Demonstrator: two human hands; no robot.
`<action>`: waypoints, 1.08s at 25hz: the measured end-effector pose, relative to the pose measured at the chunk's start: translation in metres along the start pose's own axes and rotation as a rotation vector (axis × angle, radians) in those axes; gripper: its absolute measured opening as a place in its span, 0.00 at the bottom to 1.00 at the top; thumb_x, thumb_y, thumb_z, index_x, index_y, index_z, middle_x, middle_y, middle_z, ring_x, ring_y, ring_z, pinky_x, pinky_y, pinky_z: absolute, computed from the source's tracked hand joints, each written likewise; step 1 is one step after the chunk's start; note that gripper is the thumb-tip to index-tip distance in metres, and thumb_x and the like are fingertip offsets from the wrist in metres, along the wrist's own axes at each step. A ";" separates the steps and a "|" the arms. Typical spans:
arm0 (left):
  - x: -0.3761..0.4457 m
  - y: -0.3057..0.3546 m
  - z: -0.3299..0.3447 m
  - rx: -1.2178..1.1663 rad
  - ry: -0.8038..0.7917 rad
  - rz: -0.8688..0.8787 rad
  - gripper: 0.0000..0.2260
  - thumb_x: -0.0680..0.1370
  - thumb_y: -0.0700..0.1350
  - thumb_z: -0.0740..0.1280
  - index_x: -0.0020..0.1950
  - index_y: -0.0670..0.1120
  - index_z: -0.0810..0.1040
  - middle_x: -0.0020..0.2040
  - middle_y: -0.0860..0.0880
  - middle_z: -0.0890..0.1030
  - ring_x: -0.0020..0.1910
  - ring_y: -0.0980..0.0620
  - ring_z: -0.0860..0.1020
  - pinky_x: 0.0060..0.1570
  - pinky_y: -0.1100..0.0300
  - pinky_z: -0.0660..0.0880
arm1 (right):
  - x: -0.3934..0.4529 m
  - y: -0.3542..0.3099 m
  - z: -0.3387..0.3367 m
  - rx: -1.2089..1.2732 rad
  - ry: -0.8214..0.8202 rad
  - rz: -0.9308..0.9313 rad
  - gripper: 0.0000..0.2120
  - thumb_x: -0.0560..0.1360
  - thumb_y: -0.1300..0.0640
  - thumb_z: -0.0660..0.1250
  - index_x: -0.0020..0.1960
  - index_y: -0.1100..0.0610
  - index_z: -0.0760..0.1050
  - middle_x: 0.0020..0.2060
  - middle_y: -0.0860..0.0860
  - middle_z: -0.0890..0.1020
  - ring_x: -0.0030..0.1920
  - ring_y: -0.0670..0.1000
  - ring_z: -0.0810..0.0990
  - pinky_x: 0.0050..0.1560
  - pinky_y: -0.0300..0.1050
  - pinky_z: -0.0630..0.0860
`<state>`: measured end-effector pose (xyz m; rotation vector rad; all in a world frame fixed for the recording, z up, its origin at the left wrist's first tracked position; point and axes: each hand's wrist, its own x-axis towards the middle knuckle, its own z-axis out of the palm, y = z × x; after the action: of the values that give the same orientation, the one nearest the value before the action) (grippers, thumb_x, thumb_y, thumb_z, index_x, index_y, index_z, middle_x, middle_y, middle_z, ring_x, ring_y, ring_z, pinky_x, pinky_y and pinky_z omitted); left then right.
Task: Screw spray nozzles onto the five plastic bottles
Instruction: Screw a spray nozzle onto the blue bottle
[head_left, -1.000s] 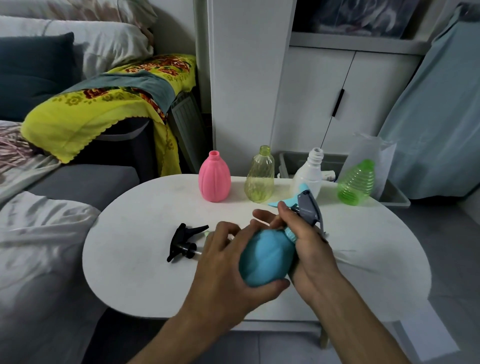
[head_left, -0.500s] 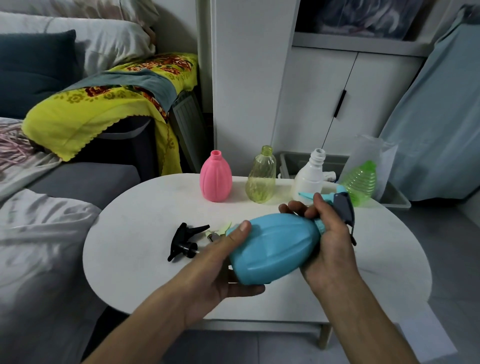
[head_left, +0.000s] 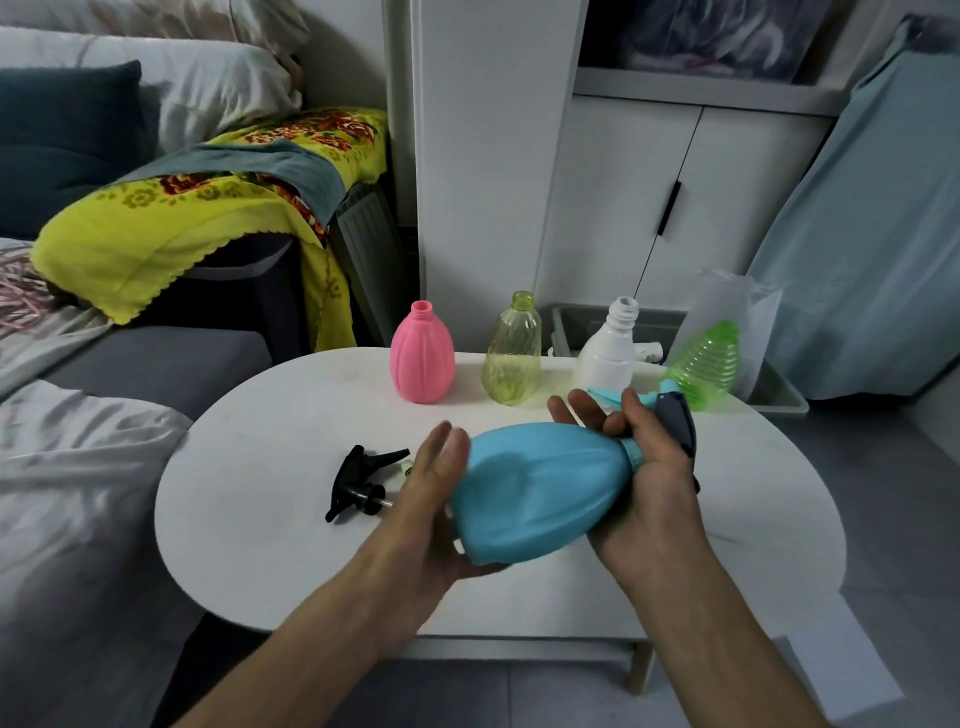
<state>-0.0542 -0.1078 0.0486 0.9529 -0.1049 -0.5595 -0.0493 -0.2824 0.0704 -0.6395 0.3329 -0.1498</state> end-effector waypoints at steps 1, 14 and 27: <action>0.003 0.001 -0.004 -0.100 -0.037 -0.130 0.37 0.52 0.66 0.81 0.60 0.59 0.82 0.64 0.49 0.81 0.58 0.43 0.82 0.51 0.40 0.80 | 0.000 0.002 -0.001 -0.016 -0.006 -0.002 0.19 0.72 0.52 0.70 0.26 0.54 0.71 0.40 0.56 0.87 0.50 0.55 0.86 0.43 0.50 0.83; -0.001 0.000 -0.009 0.098 -0.060 -0.065 0.31 0.59 0.55 0.83 0.60 0.51 0.81 0.61 0.44 0.82 0.57 0.40 0.82 0.48 0.44 0.80 | -0.003 -0.005 0.003 -0.093 -0.152 0.002 0.19 0.70 0.51 0.71 0.25 0.55 0.69 0.30 0.54 0.83 0.50 0.56 0.86 0.43 0.49 0.82; 0.004 -0.007 -0.003 0.236 0.032 -0.030 0.31 0.55 0.53 0.85 0.55 0.50 0.83 0.54 0.44 0.84 0.51 0.39 0.84 0.40 0.44 0.81 | 0.001 -0.004 0.001 -0.136 -0.059 0.052 0.20 0.74 0.54 0.69 0.26 0.54 0.68 0.30 0.55 0.84 0.40 0.54 0.86 0.36 0.48 0.82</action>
<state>-0.0528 -0.1112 0.0404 1.1943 -0.1297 -0.5676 -0.0486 -0.2852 0.0734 -0.7676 0.3045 -0.0586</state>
